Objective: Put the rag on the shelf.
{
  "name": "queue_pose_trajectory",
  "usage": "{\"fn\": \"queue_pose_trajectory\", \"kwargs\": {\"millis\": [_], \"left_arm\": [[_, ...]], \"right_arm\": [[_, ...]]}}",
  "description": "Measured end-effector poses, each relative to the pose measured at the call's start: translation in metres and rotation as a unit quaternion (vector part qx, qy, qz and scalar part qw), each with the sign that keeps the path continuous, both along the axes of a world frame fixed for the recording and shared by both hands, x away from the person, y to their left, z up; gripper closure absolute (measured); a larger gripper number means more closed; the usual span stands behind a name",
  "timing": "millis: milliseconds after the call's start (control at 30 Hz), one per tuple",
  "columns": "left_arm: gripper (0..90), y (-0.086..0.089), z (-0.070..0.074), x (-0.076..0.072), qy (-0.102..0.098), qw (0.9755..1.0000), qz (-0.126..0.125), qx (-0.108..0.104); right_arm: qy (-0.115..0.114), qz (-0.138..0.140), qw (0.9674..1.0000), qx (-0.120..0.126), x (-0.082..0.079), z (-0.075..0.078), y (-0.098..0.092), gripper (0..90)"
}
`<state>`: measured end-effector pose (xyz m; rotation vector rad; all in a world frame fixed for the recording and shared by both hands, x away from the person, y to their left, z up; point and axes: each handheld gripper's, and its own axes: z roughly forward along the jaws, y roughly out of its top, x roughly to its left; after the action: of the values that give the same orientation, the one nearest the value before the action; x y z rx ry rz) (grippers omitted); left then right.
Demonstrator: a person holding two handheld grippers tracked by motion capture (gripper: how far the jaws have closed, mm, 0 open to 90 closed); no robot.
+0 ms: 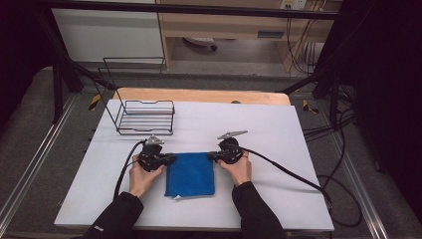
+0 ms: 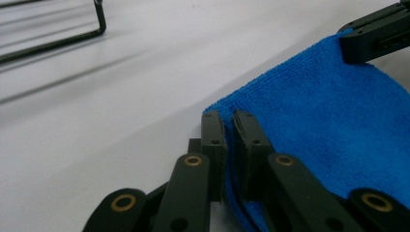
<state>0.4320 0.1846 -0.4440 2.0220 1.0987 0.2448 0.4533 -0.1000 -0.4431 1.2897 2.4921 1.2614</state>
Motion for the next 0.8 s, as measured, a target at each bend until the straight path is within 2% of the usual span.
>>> {"fn": "queue_pose_trajectory", "kwargs": {"millis": [233, 400, 600, 800], "left_arm": [[84.0, 0.005, 0.014, -0.009, -0.027, 0.9994, -0.001, -0.023], [83.9, 0.006, 0.025, -0.019, -0.051, 0.9983, -0.002, -0.029], [83.9, 0.007, 0.032, -0.024, -0.061, 0.9976, -0.005, -0.033], [83.9, 0.01, 0.042, -0.031, -0.075, 0.9962, -0.01, -0.044]], "right_arm": [[-0.031, -0.006, 0.9993, 0.018, -0.009, 0.012, -0.003, 86.1], [-0.051, -0.011, 0.9982, 0.032, -0.018, 0.02, -0.004, 86.1], [-0.079, -0.011, 0.996, 0.041, -0.03, 0.03, -0.007, 86.0], [-0.096, -0.009, 0.9937, 0.056, -0.039, 0.037, -0.01, 86.1]]}}
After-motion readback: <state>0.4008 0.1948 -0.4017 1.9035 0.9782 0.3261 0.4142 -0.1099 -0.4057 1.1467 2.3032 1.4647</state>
